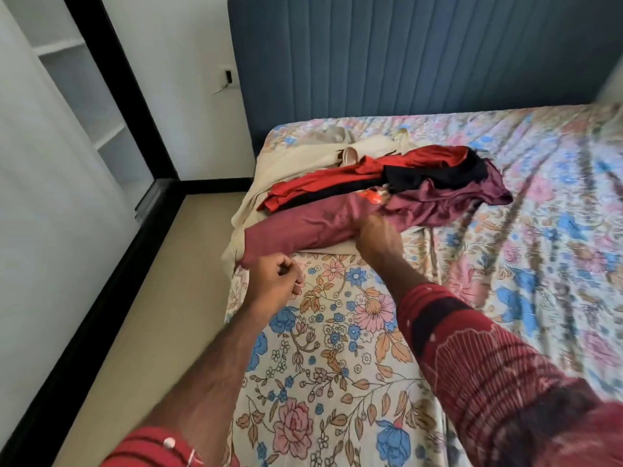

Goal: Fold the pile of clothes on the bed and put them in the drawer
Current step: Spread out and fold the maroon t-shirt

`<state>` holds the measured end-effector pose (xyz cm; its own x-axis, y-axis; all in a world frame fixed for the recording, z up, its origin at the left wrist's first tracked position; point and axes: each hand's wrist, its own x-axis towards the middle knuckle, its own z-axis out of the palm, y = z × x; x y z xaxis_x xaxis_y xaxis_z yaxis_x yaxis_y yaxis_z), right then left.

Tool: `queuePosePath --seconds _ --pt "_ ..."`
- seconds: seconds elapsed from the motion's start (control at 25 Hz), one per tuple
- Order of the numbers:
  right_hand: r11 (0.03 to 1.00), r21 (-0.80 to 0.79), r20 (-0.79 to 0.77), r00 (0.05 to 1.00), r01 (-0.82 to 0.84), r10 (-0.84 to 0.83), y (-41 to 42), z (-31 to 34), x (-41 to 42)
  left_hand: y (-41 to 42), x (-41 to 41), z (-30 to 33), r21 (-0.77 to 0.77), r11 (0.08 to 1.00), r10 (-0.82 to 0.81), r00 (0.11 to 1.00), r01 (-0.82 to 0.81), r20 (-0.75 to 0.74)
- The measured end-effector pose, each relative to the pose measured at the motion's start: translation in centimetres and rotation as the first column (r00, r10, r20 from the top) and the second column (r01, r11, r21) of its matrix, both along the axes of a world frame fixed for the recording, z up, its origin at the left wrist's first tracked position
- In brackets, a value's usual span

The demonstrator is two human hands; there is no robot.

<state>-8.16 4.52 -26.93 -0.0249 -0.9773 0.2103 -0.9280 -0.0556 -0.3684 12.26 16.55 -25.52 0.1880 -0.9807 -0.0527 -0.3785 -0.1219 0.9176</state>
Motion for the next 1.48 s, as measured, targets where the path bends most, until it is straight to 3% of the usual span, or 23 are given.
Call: queuePosePath --seconds 0.08,0.16,0.28,0.44,0.6,0.68,0.76,0.84,0.88,0.96,1.08,1.16,1.2,1.28,1.4,1.44,1.48 --pt "0.998 -0.053 0.161 0.987 0.018 -0.01 0.2 -0.3 -0.6 -0.1 0.1 -0.8 0.026 1.0 -0.017 1.0 0.017 -0.006" --pt "0.992 -0.004 0.281 0.952 -0.13 0.126 2.9 -0.4 -1.3 0.0 -0.2 -1.1 0.03 0.999 -0.02 1.0 0.02 0.0" --pt "0.899 0.186 0.352 0.881 -0.397 0.316 9.3 -1.1 -2.5 1.2 -2.0 -0.4 -0.008 1.0 -0.03 0.998 0.03 0.047" --pt "0.859 0.227 0.425 0.84 -0.459 0.337 18.0 -0.7 -5.0 5.9 -6.0 -0.3 -0.024 0.989 -0.139 0.975 0.145 0.172" --pt "0.706 0.345 0.408 0.776 -0.618 0.481 28.4 0.5 -6.1 10.9 -9.3 -1.7 -0.033 0.958 -0.237 0.853 0.284 0.465" --pt "0.621 0.346 0.432 0.707 -0.703 0.559 32.9 0.5 -6.9 13.8 -11.1 -2.0 0.103 0.904 -0.394 0.716 0.414 0.576" --pt "0.693 0.234 0.57 0.674 -0.682 0.47 35.0 0.5 -8.4 16.4 -12.0 -2.4 0.242 0.856 -0.474 0.508 0.457 0.719" --pt "0.915 0.084 0.697 0.679 -0.396 0.23 34.5 0.0 -9.9 18.0 -11.8 -2.3 0.246 0.869 -0.438 0.437 0.429 0.786" --pt "0.982 0.047 0.705 0.703 -0.183 0.097 33.6 -0.6 -10.5 18.3 -11.8 -1.7 0.222 0.881 -0.415 0.458 0.417 0.786" --pt "0.995 0.066 0.576 0.811 0.075 -0.099 31.9 -1.3 -11.0 19.1 -12.0 -0.4 0.237 0.877 -0.448 0.534 0.418 0.717" --pt "0.966 0.26 0.24 0.969 -0.001 -0.064 30.1 -1.5 -10.9 21.3 -11.7 1.0 0.396 0.81 -0.585 0.635 0.432 0.505" --pt "0.944 0.32 0.151 0.988 -0.084 0.037 30.2 -0.2 -10.0 22.6 -10.2 1.4 0.506 0.733 -0.655 0.672 0.455 0.344" --pt "0.93 0.342 0.141 0.986 -0.132 0.088 31.2 0.3 -9.5 23.3 -9.0 1.5 0.555 0.688 -0.693 0.652 0.469 0.308" --pt "0.858 0.42 0.112 0.955 -0.296 0.275 35.1 1.1 -8.3 25.1 -6.4 2.0 0.675 0.553 -0.807 0.514 0.488 0.29" --pt "0.612 0.546 0.24 0.806 -0.573 0.541 41.9 1.5 -7.9 27.8 -2.5 2.2 0.824 0.359 -0.923 0.296 0.439 0.244" --pt "0.584 0.527 0.33 0.782 -0.618 0.529 42.8 1.2 -8.3 28.4 -1.9 2.2 0.829 0.36 -0.922 0.295 0.428 0.249" --pt "0.634 0.447 0.425 0.774 -0.631 0.47 43.1 1.3 -8.6 28.9 -1.7 2.0 0.805 0.407 -0.903 0.326 0.432 0.281"
